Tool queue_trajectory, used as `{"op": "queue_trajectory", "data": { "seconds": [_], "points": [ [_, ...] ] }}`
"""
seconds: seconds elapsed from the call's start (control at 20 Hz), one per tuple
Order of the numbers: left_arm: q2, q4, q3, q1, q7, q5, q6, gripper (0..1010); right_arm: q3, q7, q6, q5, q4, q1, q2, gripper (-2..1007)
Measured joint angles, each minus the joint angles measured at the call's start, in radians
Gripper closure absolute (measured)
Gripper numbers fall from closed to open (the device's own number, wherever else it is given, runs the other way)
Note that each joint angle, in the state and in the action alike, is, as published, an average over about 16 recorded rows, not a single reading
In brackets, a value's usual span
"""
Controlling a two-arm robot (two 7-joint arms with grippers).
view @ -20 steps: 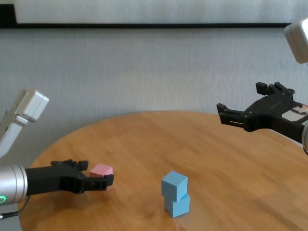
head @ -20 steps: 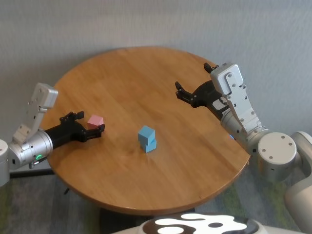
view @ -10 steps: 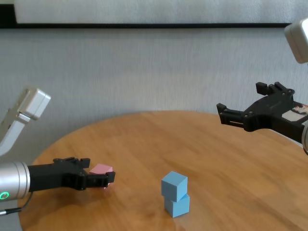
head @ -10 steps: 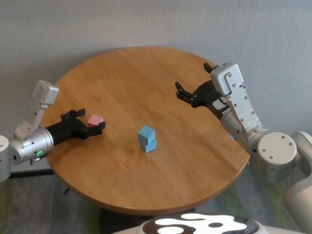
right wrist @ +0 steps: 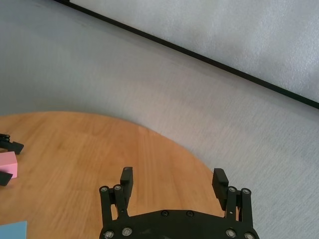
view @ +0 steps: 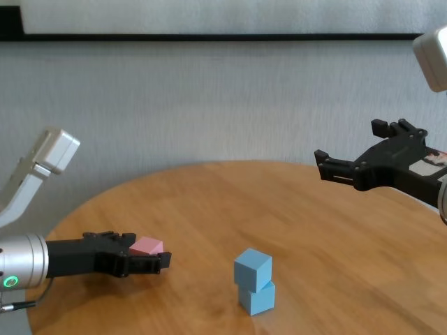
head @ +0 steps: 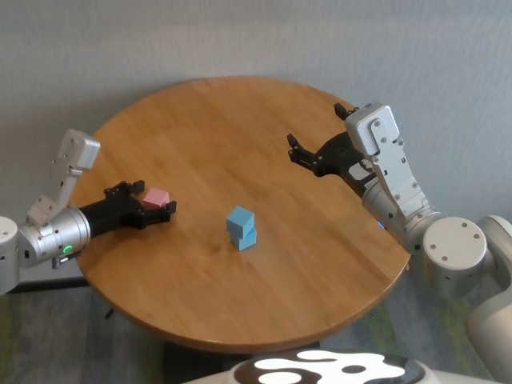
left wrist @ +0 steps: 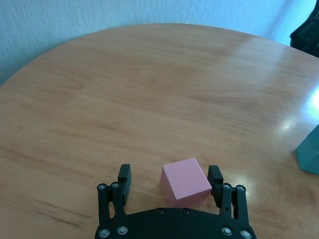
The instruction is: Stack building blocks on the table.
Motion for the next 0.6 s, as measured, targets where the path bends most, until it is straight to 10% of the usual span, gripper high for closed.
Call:
{"op": "queue_trajectory", "data": {
  "seconds": [0.6],
  "points": [
    [0.001,-0.009,-0.001,0.005,0.009,0.0,0.0,238,0.0,0.0,0.0,0.0,0.0,0.0,0.0,0]
  ]
}}
